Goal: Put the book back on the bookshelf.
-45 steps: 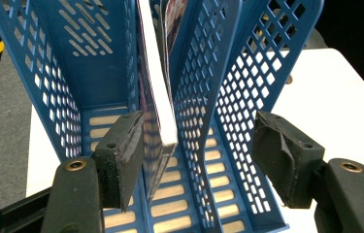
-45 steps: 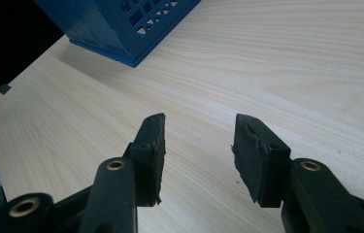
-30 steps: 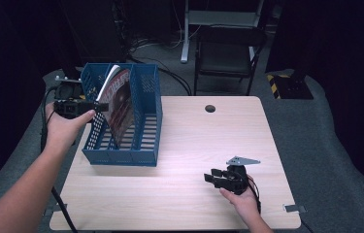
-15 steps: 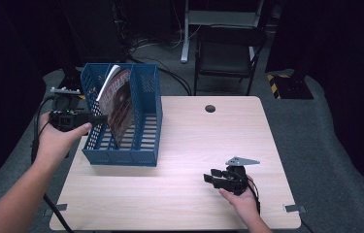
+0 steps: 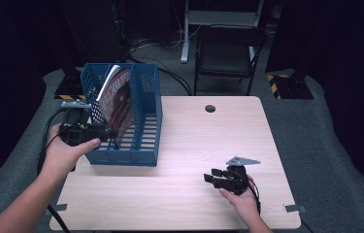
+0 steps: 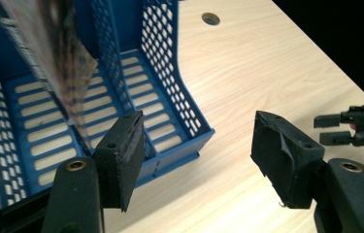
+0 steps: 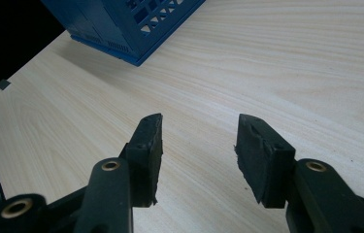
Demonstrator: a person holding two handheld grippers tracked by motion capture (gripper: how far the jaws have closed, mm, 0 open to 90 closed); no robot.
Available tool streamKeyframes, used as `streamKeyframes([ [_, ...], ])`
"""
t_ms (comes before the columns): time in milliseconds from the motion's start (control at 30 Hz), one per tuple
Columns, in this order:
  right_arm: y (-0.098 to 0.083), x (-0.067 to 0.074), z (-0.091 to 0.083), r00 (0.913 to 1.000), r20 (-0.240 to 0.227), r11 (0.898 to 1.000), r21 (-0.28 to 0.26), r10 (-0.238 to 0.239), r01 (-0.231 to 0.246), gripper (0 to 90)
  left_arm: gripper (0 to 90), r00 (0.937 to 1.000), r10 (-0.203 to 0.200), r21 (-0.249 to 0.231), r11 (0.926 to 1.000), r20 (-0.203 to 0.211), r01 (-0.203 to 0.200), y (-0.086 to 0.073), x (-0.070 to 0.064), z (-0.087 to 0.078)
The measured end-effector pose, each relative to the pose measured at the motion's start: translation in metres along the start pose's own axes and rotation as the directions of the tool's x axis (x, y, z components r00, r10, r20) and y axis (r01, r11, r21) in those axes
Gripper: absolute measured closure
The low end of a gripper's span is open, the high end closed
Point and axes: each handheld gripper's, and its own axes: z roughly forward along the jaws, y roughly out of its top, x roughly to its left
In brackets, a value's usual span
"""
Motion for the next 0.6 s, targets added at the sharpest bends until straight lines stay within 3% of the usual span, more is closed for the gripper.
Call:
streamKeyframes([
  [200,0.000,0.000,-0.001,1.0000,0.002,1.000,-0.009,0.005,-0.005,52.1,36.8,0.9993,0.032,0.010,0.9994,0.019,-0.032,-0.006,-0.012,0.012],
  [467,0.000,0.000,-0.001,1.0000,0.002,1.000,-0.008,0.002,-0.002,52.1,36.8,0.9963,0.070,0.069,0.9949,0.049,-0.074,-0.020,-0.024,0.038],
  [600,0.000,0.000,-0.002,1.0000,0.003,1.000,-0.013,0.007,-0.007,52.1,36.9,0.9965,0.061,0.076,0.9950,0.057,-0.065,-0.033,-0.028,0.050],
])
